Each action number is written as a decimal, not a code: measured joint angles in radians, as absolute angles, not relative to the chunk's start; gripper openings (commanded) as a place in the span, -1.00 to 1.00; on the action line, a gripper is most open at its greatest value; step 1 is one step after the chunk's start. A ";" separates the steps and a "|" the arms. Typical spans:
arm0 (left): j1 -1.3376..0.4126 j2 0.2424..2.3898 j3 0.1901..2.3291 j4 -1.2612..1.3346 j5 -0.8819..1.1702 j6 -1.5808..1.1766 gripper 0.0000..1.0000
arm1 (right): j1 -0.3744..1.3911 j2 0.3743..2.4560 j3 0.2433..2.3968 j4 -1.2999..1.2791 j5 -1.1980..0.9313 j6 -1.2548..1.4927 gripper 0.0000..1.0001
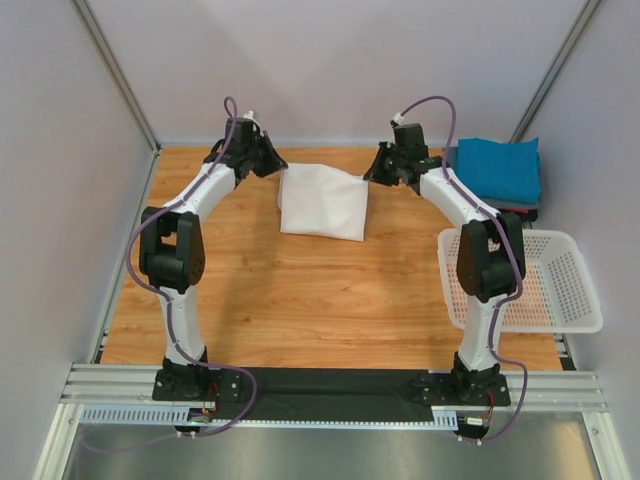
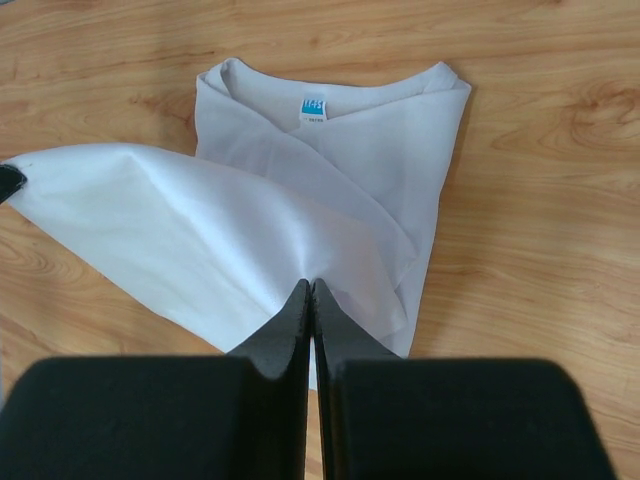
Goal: Fold and stack the t-shirts
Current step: Fold the tshirt
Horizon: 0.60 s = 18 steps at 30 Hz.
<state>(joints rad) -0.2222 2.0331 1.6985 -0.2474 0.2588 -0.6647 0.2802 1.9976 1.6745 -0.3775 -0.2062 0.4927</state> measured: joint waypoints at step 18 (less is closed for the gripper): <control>-0.220 2.474 2.135 -0.276 0.233 -0.676 -1.00 | 0.196 2.313 1.921 -0.384 -0.166 0.492 -0.99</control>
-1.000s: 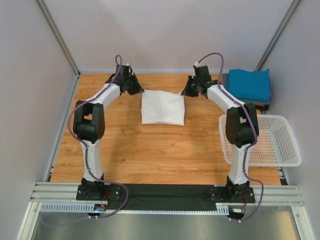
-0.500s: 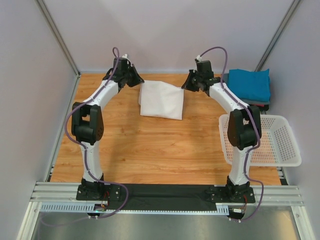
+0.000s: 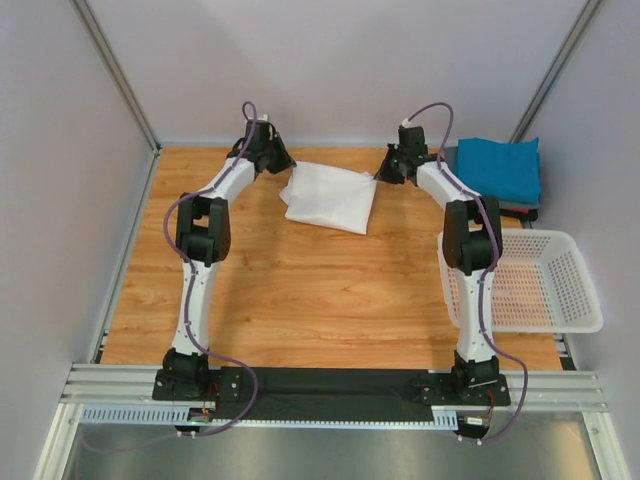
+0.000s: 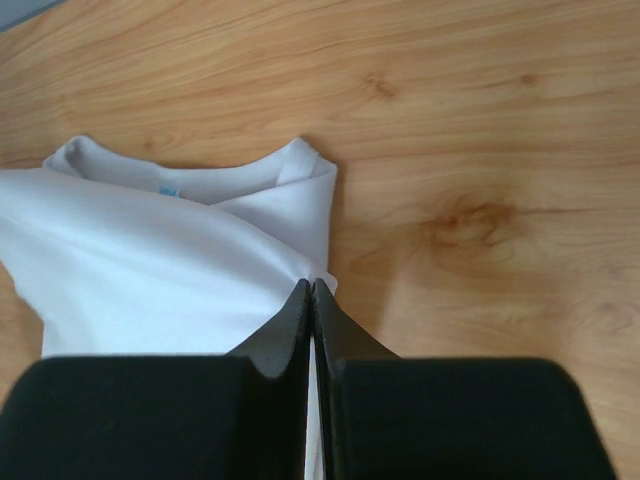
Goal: Fold and stack the t-shirts
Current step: Fold the tshirt
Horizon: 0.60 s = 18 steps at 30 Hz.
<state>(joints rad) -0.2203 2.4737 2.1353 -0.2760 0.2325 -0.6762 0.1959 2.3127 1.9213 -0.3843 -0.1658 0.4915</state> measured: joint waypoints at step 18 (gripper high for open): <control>-0.215 2.570 2.262 -0.278 0.223 -0.591 0.64 | 0.155 2.486 2.128 -0.361 -0.252 0.440 0.32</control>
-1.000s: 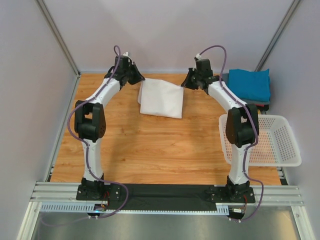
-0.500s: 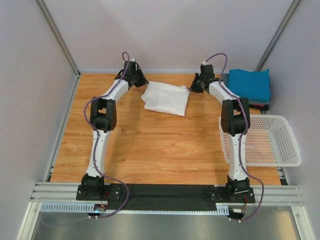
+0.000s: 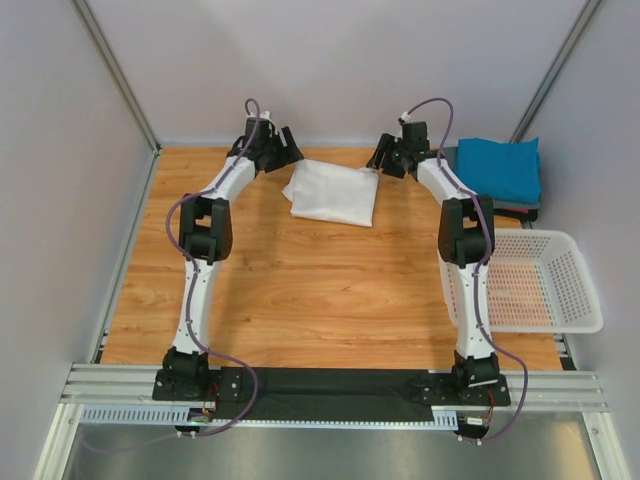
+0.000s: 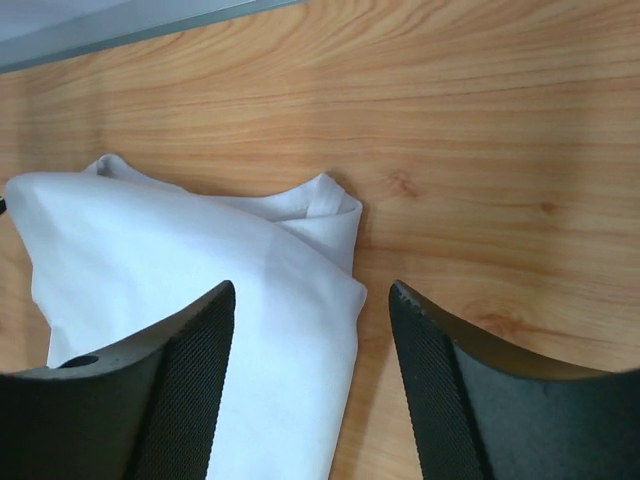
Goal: Fold and stack the t-shirts
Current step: Fold the tshirt
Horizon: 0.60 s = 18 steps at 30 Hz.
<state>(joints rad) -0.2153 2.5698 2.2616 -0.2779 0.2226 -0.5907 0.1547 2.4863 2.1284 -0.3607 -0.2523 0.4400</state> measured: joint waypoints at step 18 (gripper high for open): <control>-0.215 2.225 1.854 -0.310 0.241 -0.469 0.46 | 0.157 2.123 1.602 -0.304 -0.387 0.504 0.50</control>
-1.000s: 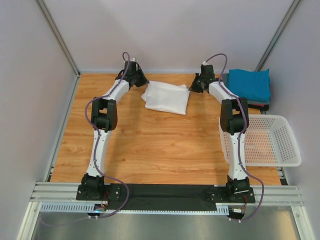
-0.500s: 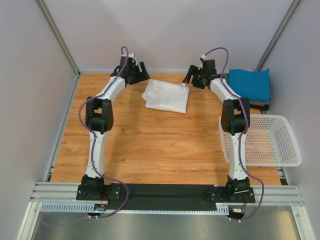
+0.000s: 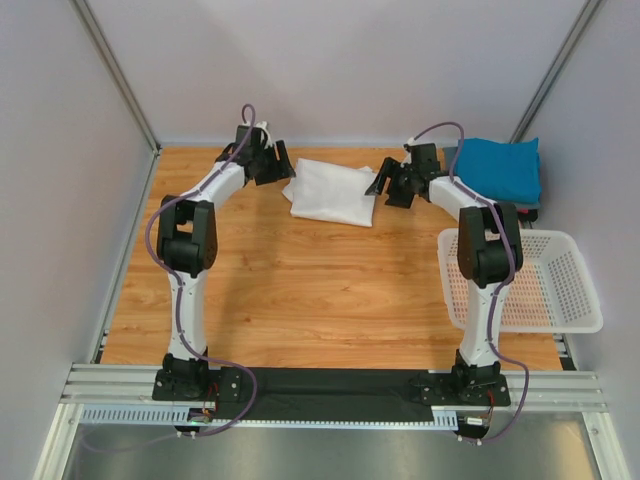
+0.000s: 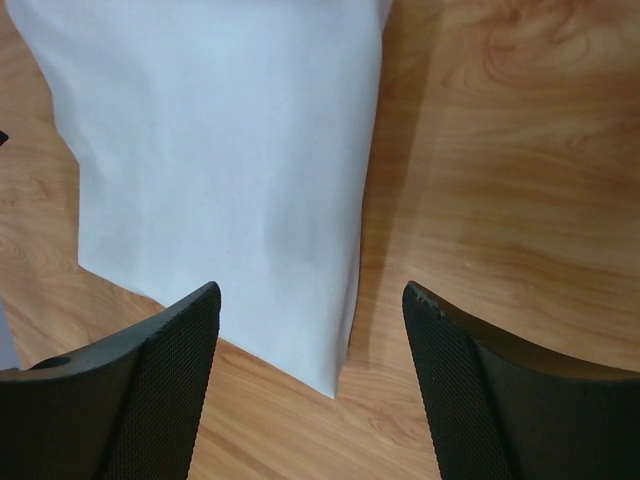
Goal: Fold and stack the t-shirts
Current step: Fold the tshirt, then neatly place the folded tshirt to the corner
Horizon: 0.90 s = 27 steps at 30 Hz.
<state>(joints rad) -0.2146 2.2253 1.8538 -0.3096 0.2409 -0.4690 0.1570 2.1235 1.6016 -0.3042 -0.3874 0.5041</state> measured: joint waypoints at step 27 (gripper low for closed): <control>-0.231 2.355 1.817 -0.199 0.410 -0.568 0.44 | 0.189 2.206 1.567 -0.183 -0.402 0.641 0.46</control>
